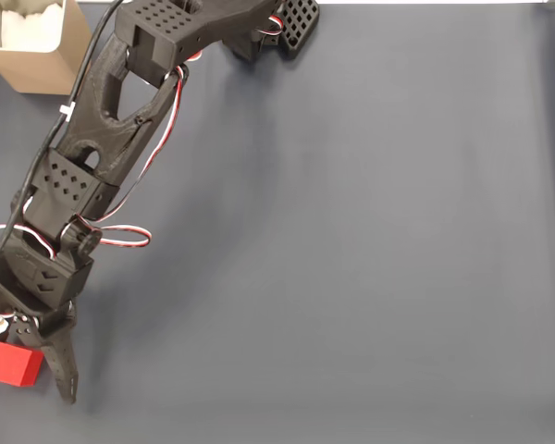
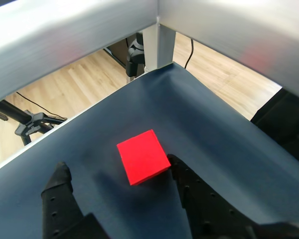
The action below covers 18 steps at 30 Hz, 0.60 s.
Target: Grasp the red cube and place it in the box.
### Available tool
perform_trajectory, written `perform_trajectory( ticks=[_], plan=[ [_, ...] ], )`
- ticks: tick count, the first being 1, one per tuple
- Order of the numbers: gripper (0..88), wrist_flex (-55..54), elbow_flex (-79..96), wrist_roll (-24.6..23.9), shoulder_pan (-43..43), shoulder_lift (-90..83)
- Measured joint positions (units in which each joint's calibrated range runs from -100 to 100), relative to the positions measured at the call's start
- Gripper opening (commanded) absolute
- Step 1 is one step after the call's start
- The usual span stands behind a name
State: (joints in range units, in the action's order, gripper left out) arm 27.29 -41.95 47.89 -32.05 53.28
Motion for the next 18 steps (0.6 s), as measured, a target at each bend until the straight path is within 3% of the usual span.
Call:
perform_trajectory(
  ticks=[18],
  plan=[
    [43.2,0.00,-0.99,-0.15,0.89,0.52]
  ],
)
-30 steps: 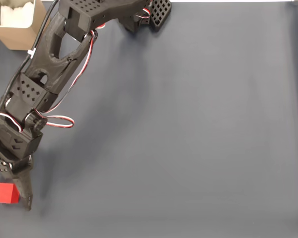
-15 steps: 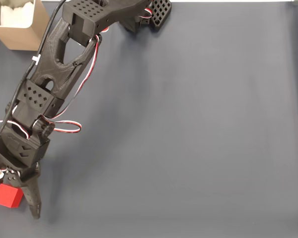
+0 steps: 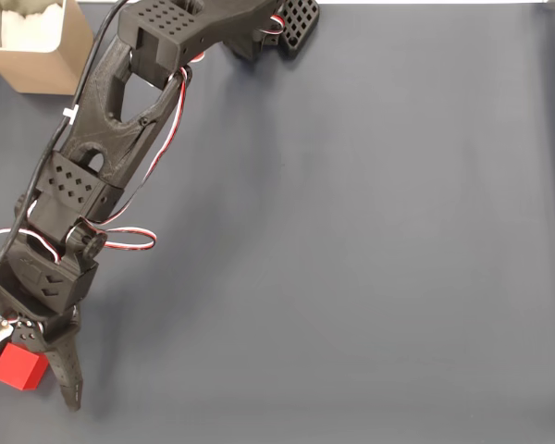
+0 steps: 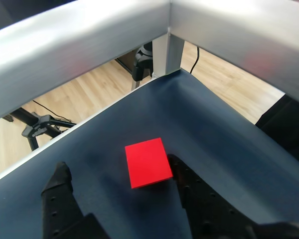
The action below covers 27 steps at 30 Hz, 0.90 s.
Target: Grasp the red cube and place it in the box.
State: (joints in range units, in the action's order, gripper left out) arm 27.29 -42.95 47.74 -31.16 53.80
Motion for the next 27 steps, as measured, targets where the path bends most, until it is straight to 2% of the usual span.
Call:
perform_trajectory(
  ticks=[5,19,27],
  plan=[
    [40.1,0.00,0.18,0.00,0.00,0.00],
    [23.2,0.00,1.81,0.93,0.00,0.00],
    [22.8,0.00,1.81,1.03,0.00,-0.09]
  ],
)
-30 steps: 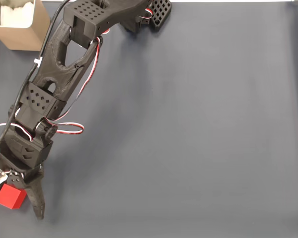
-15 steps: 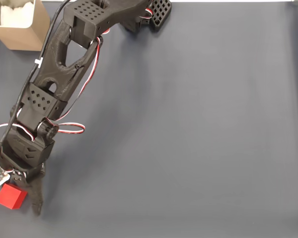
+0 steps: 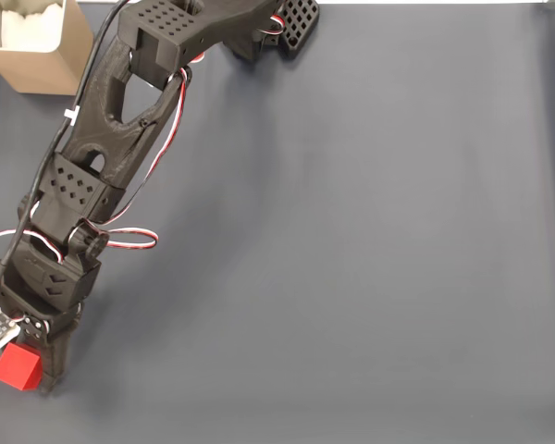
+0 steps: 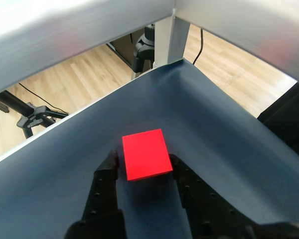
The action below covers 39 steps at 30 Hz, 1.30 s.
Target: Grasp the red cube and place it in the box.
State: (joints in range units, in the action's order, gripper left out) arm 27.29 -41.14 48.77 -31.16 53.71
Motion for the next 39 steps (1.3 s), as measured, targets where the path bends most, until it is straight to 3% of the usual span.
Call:
perform_trajectory(
  ticks=[21,39],
  plan=[
    [9.2,1.91,3.89,0.78,0.45,-5.04],
    [4.9,25.78,6.60,-0.20,1.34,-24.40]
  ],
)
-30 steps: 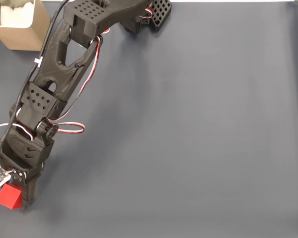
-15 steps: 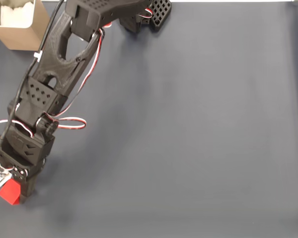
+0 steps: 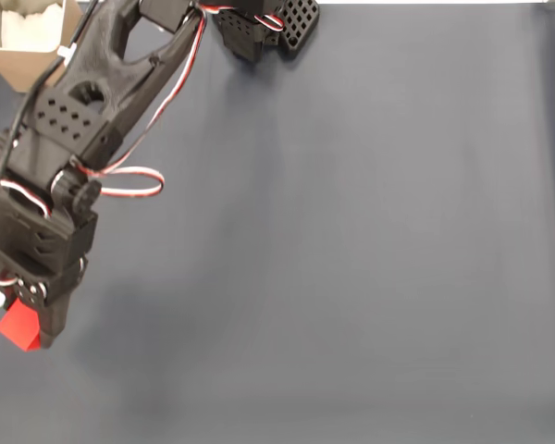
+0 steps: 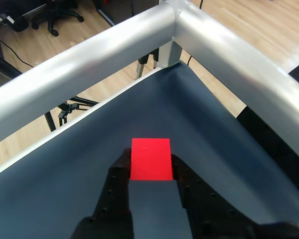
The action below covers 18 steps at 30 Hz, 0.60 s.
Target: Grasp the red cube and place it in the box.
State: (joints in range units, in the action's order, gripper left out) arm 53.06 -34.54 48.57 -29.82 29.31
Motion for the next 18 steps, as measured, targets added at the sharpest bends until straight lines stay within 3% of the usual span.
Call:
perform_trajectory(
  ticks=[11,18],
  plan=[
    [4.5,11.22,0.00,-1.07,-2.23,-9.99],
    [4.6,10.18,9.40,-2.20,-5.71,-19.71]
  ],
)
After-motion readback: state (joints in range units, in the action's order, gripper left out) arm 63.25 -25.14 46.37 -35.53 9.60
